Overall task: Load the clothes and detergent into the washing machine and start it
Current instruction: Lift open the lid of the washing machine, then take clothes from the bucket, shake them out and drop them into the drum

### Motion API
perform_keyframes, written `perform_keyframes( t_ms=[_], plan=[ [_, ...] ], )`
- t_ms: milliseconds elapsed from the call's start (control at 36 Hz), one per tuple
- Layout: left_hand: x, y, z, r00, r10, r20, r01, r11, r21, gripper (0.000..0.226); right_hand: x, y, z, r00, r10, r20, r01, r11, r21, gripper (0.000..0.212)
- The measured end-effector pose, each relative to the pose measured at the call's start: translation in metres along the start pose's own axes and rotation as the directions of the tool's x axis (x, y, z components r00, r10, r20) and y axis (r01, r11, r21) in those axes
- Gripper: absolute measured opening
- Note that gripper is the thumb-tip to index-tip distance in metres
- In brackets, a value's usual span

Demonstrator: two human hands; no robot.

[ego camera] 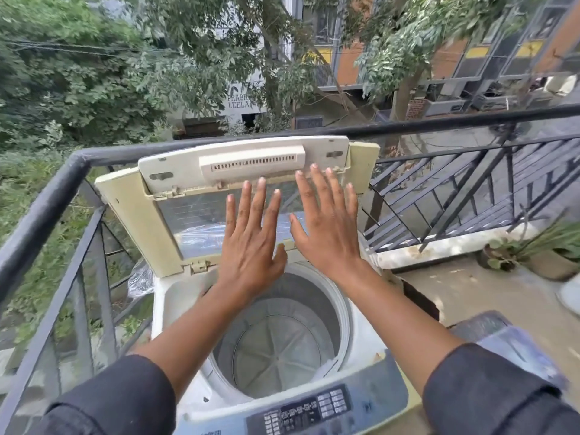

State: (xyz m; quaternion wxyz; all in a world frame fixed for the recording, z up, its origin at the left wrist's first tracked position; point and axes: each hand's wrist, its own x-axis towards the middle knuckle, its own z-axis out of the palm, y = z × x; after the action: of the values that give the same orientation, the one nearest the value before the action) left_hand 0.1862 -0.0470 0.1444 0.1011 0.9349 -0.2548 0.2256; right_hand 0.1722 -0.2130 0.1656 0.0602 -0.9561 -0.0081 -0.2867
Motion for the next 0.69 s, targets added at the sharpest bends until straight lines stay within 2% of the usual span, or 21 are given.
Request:
perform_keyframes(
  t_ms=[139,306,472,694],
  plan=[
    [-0.018,0.008,0.015,0.989,0.101,0.11,-0.093,0.993,-0.072,0.1,-0.033,0.011,0.001,0.994,0.104,0.021,-0.103,0.994,-0.028,0.075],
    [-0.032,0.028,0.037,0.947,0.158,0.278,-0.099,0.972,-0.214,0.102,-0.081,0.033,0.002,0.965,0.253,0.072,-0.251,0.967,-0.038,0.069],
    [-0.031,0.068,0.051,0.919,0.226,0.324,-0.107,0.932,-0.346,0.08,-0.122,0.081,0.001,0.913,0.355,0.203,-0.348,0.935,-0.072,0.064],
    [0.012,0.132,0.083,0.903,0.249,0.349,-0.081,0.899,-0.431,0.069,-0.148,0.181,0.023,0.84,0.444,0.311,-0.442,0.893,-0.081,0.054]
  ],
)
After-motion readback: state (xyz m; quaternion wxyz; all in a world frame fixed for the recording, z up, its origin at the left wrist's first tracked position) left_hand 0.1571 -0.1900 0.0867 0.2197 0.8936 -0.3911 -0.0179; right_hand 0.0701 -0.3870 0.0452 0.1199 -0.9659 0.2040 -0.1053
